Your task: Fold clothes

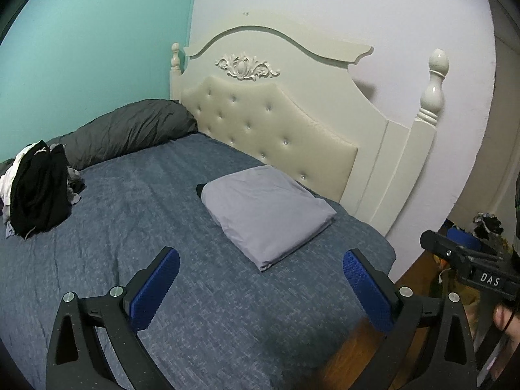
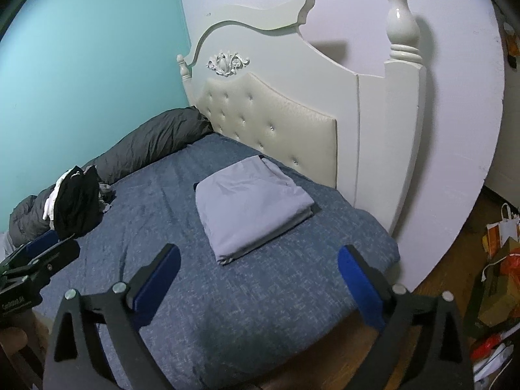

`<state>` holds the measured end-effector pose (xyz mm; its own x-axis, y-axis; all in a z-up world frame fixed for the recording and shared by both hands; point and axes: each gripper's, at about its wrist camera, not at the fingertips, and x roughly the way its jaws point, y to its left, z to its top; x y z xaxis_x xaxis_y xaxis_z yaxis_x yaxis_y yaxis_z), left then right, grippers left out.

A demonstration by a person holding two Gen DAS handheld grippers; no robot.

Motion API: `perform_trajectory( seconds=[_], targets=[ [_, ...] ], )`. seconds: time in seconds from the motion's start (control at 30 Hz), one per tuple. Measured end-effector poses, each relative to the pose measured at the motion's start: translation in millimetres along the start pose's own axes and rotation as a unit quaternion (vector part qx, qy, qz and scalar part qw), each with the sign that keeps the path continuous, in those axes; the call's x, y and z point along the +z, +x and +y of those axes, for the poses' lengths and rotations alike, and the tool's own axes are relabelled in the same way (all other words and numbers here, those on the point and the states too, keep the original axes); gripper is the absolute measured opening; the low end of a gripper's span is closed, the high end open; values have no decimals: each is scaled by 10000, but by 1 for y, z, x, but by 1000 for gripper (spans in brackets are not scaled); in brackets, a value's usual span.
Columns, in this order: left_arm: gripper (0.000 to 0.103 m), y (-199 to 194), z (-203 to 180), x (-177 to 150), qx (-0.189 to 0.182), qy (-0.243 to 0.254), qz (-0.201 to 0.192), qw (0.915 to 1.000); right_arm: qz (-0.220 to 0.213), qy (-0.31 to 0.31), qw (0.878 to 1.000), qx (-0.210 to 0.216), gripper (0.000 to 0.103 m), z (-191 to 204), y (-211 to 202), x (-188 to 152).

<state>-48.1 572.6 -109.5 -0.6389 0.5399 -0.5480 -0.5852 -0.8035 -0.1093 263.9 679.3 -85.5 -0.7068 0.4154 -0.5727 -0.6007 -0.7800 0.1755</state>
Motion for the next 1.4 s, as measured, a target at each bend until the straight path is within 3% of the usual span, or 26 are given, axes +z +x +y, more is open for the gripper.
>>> perform_trajectory(
  seconds=[0.67,1.4],
  targets=[
    [103,-45,5,-35,135,30,-27,9999,-183,-221,9995,106,98,33,-61,-41],
    [103,-64,20,-66,172,-41,74,9998,-94,-394,9991,139,98,49,-73,-80]
  ],
)
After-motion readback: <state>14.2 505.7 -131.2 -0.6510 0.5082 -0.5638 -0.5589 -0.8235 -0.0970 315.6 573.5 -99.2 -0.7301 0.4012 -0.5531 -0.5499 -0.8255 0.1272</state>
